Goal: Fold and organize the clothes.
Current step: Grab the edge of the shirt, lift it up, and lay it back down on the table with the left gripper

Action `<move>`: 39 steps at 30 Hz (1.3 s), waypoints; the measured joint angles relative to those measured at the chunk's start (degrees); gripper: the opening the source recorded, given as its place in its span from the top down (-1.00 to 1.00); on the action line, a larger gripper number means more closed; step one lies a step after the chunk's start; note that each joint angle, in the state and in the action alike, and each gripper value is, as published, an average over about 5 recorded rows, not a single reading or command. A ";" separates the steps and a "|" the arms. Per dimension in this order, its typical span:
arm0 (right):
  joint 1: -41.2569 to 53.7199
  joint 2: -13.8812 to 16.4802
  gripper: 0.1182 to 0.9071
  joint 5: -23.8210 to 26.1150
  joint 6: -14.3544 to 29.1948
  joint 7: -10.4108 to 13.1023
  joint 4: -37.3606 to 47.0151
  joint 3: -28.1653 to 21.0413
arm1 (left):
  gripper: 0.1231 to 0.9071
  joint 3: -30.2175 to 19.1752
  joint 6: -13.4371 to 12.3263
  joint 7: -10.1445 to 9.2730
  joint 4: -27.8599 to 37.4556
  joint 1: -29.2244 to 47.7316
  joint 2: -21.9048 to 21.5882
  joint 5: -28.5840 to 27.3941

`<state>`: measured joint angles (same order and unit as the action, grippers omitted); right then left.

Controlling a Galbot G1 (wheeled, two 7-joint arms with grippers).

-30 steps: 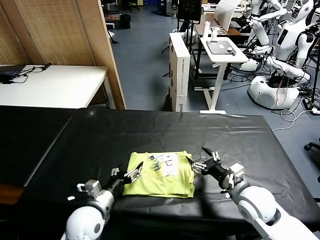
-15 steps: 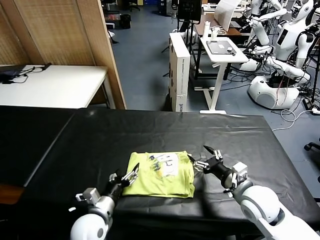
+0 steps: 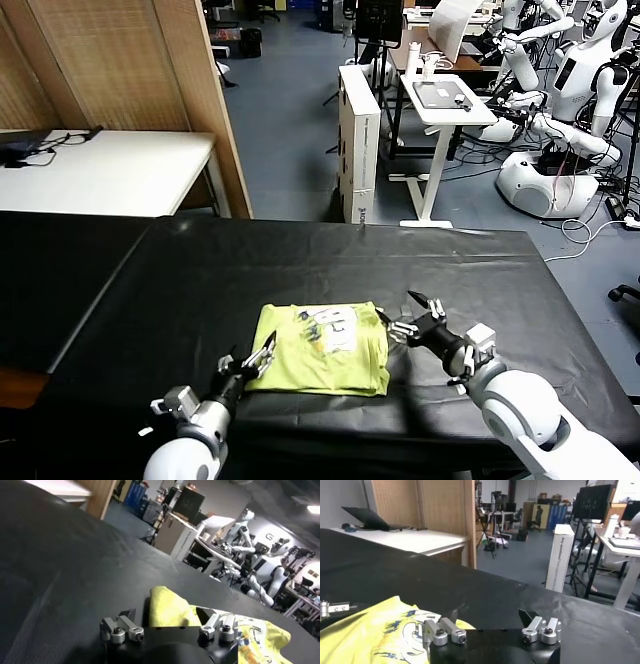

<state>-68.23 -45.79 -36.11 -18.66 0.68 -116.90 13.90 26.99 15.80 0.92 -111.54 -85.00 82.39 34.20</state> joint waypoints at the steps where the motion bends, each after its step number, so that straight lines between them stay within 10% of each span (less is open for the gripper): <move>1: 0.04 0.00 -1.00 0.00 0.00 0.00 0.04 -0.01 | -0.73 -0.03 0.03 0.00 0.04 -0.04 0.10 0.05; 15: 0.06 -0.78 -1.00 0.42 0.04 0.12 0.46 0.09 | 0.82 -0.08 3.50 -0.61 -1.38 -0.12 0.83 7.51; 23: -0.84 -1.73 -1.00 1.31 0.05 0.27 1.38 1.61 | 0.87 2.26 5.17 -1.20 -1.38 1.50 -3.43 10.67; 39: -0.98 -4.53 -1.00 2.33 0.09 0.28 3.07 2.22 | 0.87 19.09 5.95 -0.84 1.52 0.33 -29.13 27.29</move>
<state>-69.21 -50.33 -33.78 -18.57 0.96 -113.83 16.11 46.09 21.75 0.09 -110.02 -84.67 53.26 61.49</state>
